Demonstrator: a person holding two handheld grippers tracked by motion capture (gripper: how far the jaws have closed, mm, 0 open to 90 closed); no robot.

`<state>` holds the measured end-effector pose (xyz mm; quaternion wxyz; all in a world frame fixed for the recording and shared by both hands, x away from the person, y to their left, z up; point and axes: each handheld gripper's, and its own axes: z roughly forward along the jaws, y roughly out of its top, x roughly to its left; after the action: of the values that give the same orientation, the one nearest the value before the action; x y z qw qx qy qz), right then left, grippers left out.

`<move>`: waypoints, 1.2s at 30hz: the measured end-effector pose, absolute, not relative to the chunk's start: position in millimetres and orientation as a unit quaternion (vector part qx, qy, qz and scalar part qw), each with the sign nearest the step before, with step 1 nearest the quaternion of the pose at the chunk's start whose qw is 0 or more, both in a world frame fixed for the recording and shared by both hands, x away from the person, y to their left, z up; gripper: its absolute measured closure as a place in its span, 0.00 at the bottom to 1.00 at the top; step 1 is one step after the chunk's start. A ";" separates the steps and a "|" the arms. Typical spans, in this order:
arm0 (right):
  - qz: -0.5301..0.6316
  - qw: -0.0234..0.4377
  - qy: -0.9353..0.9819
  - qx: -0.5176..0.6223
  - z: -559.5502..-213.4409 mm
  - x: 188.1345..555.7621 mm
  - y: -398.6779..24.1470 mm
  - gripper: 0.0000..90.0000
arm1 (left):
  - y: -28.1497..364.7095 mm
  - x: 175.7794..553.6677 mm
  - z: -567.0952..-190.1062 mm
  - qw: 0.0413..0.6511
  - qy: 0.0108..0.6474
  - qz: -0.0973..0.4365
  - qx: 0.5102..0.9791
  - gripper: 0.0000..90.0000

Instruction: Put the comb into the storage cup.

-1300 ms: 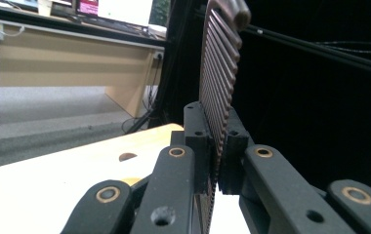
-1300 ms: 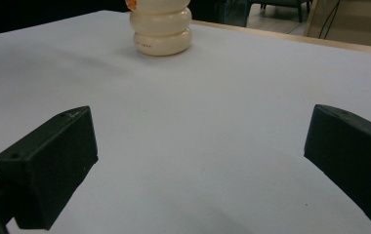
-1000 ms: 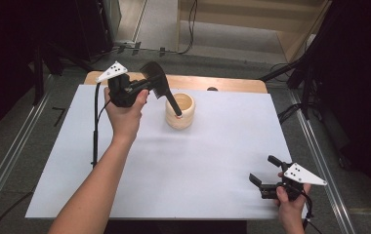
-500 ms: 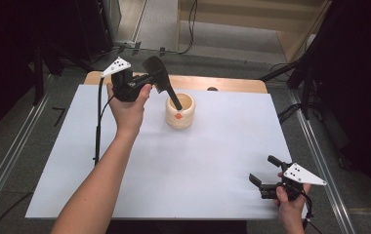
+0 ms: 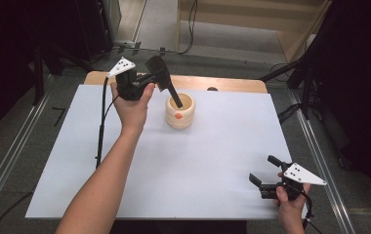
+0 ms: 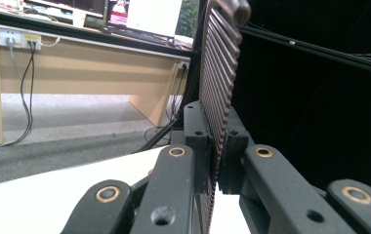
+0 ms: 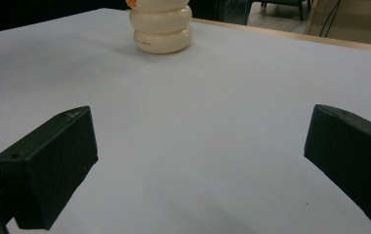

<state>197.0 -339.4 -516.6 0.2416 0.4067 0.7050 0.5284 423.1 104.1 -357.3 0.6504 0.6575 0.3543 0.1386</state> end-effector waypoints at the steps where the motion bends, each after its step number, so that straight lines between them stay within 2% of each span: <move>1: 0.528 0.241 0.705 0.407 -516.6 197.0 -339.3 0.00 | 103.4 423.8 -358.5 0.649 0.354 0.141 0.658 0.95; 36: 0.529 0.241 0.707 0.403 -516.7 197.4 -338.9 0.00 | 79.0 437.2 -394.3 0.620 0.370 0.145 0.677 0.95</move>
<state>197.4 -338.9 -516.7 0.2415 0.4029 0.7067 0.5291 437.2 79.0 -394.3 0.6199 0.6766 0.3702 0.1445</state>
